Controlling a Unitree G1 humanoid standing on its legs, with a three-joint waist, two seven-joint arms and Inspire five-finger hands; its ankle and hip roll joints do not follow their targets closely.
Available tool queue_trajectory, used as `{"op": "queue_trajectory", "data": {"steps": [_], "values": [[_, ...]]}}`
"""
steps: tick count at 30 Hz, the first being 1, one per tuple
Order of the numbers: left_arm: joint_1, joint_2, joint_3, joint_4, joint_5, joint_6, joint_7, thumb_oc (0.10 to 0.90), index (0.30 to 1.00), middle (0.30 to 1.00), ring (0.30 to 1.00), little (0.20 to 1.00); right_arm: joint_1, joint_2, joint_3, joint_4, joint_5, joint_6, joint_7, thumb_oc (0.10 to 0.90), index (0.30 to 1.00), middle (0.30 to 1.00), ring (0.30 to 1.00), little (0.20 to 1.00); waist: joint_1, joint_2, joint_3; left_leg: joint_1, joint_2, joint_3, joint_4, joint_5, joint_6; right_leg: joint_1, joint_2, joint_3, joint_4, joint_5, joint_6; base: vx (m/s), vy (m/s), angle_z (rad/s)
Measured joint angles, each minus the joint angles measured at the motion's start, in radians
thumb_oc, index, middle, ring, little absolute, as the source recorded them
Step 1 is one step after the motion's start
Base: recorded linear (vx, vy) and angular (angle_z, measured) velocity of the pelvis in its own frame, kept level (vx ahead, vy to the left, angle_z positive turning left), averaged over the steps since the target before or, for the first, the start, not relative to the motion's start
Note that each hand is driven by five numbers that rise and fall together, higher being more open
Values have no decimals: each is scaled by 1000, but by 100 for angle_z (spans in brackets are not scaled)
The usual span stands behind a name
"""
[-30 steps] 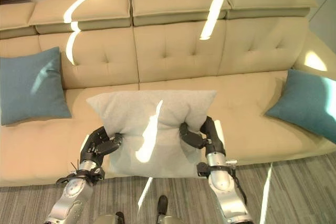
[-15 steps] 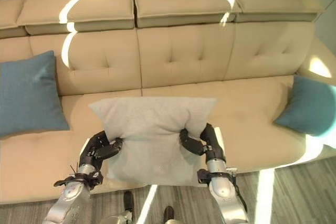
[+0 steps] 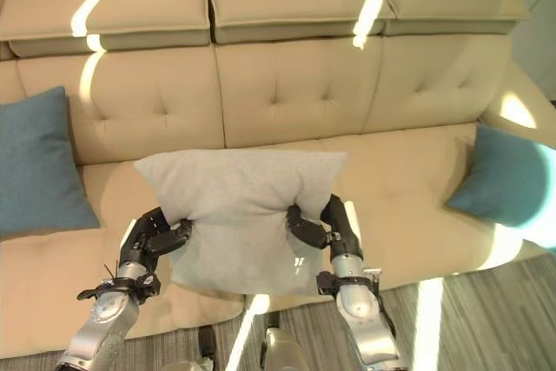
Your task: Pick up all the scattered cushions and arrange them neatly on the sofa.
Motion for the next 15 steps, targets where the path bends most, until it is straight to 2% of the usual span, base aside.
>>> {"op": "queue_trajectory", "data": {"steps": [2,5,9,11,15], "values": [[14,-15,4,-1,0,0,-10,400,300,300,300,300,-1,-21,1,0,-2,1,5,400,300,300,300,300,7,6,-2,8,23,-16,-2,0,-21,60,26,-21,-97,40,-23,121,-108,14],[9,-24,4,-3,7,0,-15,400,300,300,300,300,-12,-41,0,0,-3,1,5,400,300,300,300,300,17,9,-3,3,55,-32,-2,6,-42,65,55,-54,-97,35,-32,58,-75,18],[-14,-25,11,-30,19,0,-6,400,300,300,300,300,-66,-52,-5,-1,-4,1,-7,400,300,300,300,300,21,17,-5,-24,74,-49,-2,18,-61,47,71,-69,-97,30,-37,14,-62,14],[-79,-25,1,-28,20,0,22,400,300,300,300,300,-119,-76,-5,0,-4,1,-34,400,300,300,300,300,18,33,-7,-55,75,-72,-2,23,-68,26,70,-91,-97,31,-38,-18,-33,28],[-220,-19,0,-19,34,-1,83,400,300,300,300,300,-263,-80,-1,49,-1,0,-85,400,300,300,300,300,23,38,-10,-122,70,-95,-2,41,-78,-29,64,-110,-97,45,-54,-65,-22,21]]}}
